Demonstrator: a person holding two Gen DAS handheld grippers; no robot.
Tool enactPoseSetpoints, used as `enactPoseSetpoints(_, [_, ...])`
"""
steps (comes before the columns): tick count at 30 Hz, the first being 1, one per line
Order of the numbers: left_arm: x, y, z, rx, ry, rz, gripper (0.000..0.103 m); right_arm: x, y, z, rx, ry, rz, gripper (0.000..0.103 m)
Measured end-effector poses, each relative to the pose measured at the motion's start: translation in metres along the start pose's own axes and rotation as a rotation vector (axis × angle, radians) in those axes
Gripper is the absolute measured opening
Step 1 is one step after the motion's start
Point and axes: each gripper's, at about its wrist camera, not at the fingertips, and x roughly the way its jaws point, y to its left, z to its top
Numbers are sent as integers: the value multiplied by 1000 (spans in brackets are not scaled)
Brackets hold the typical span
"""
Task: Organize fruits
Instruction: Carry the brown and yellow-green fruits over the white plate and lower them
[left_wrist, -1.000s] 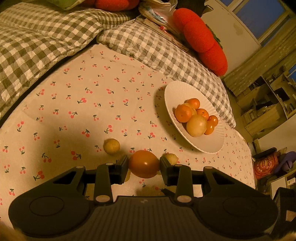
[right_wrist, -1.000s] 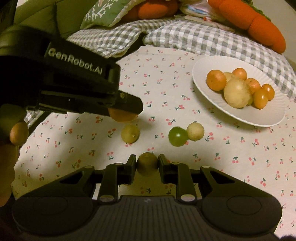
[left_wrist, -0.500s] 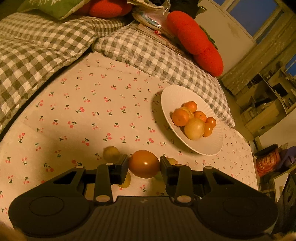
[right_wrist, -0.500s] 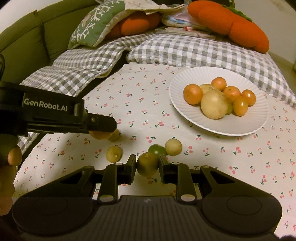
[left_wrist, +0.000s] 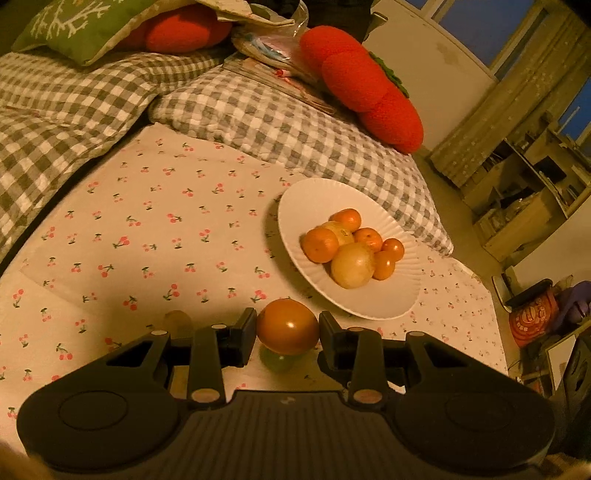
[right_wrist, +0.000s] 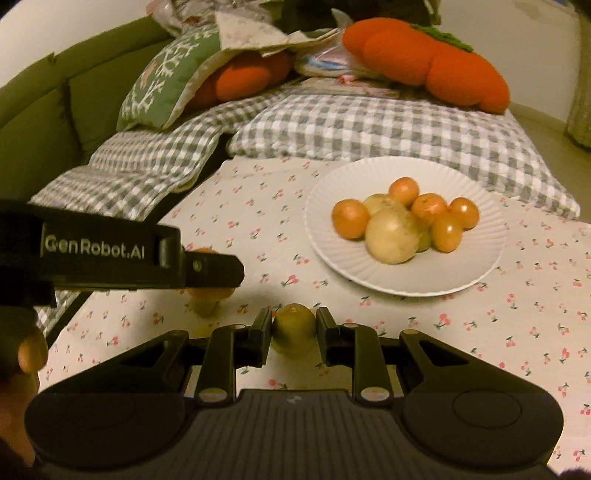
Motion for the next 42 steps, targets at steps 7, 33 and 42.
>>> enactPoseSetpoints(7, [-1,-14,0,22,-14,1,26,-7,-4,4,13,-27,-4,23])
enactPoseSetpoints(33, [53,-54,26,82,-34,53,26,-18,-87,32,161,-106,-121,23])
enactPoseSetpoints(42, [73,-44,54,75,-53,0,26,-2,-121,37,283,-121,-71,23])
